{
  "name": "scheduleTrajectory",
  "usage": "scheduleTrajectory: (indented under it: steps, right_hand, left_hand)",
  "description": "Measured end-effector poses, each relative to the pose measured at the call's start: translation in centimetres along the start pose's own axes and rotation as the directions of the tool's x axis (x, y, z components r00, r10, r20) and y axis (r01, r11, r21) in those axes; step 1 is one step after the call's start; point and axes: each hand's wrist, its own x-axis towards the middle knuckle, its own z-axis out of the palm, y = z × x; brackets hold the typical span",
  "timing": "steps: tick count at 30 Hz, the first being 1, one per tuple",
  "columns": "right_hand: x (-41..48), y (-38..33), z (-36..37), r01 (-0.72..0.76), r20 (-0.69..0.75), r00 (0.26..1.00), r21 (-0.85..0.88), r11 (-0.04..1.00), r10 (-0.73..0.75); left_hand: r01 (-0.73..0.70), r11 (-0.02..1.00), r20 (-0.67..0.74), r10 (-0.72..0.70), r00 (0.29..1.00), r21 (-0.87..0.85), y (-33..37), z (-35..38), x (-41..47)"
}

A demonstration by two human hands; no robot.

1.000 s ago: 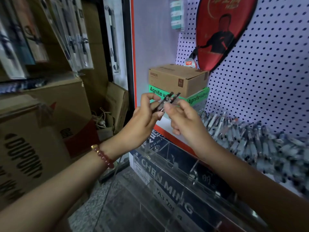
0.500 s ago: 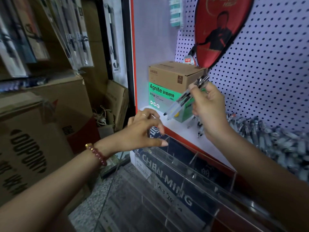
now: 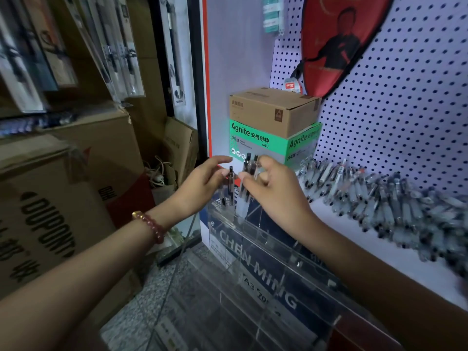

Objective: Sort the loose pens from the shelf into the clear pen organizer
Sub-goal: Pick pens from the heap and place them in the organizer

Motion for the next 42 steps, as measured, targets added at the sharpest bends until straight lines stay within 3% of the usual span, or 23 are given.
scheduleTrajectory:
  steps: [4,7,14,21,28,32,37,42]
  right_hand:
    - [-0.2,1.0,-0.1,-0.053,0.043,0.997,-0.168,0.984,0.061]
    - [-0.3,1.3,-0.4,-0.08,0.042,0.995,-0.197,0.977,0.09]
    - [0.0,1.9,-0.2,-0.065,0.098,0.993,-0.057,0.996,0.07]
    - [0.1,2.3,0.4,-0.084,0.125,0.989,0.024,0.996,0.081]
    - [0.0,2.5,0.6,-0.135,0.152,0.981,0.067,0.989,0.124]
    - [-0.1,2.3,0.8,-0.098,0.229,0.968,-0.03,0.995,0.102]
    - [-0.2,2.0,0.5,-0.12,0.144,0.982,0.005,0.993,0.118]
    - [0.8,2.0,-1.6,-0.17,0.063,0.984,0.029,0.985,0.168]
  left_hand:
    - [-0.113,0.993,0.079,0.109,0.991,0.048,-0.3,0.6,0.1]
    - [-0.12,0.99,0.05,0.116,0.992,0.08,-0.7,0.9,0.1]
    - [-0.064,0.998,-0.003,0.064,0.998,-0.003,0.9,1.5,0.5]
    - [-0.05,0.998,0.01,0.05,0.999,0.045,0.5,1.6,0.4]
    - [-0.033,0.992,-0.029,0.03,0.999,-0.125,0.9,1.8,-0.5]
    - [-0.095,0.994,0.018,0.096,0.995,-0.059,1.2,1.7,-0.5]
    - [-0.155,0.987,-0.079,0.157,0.984,0.031,0.8,1.1,0.1]
    - [-0.101,0.983,-0.103,0.117,0.988,0.154,-0.7,1.2,0.8]
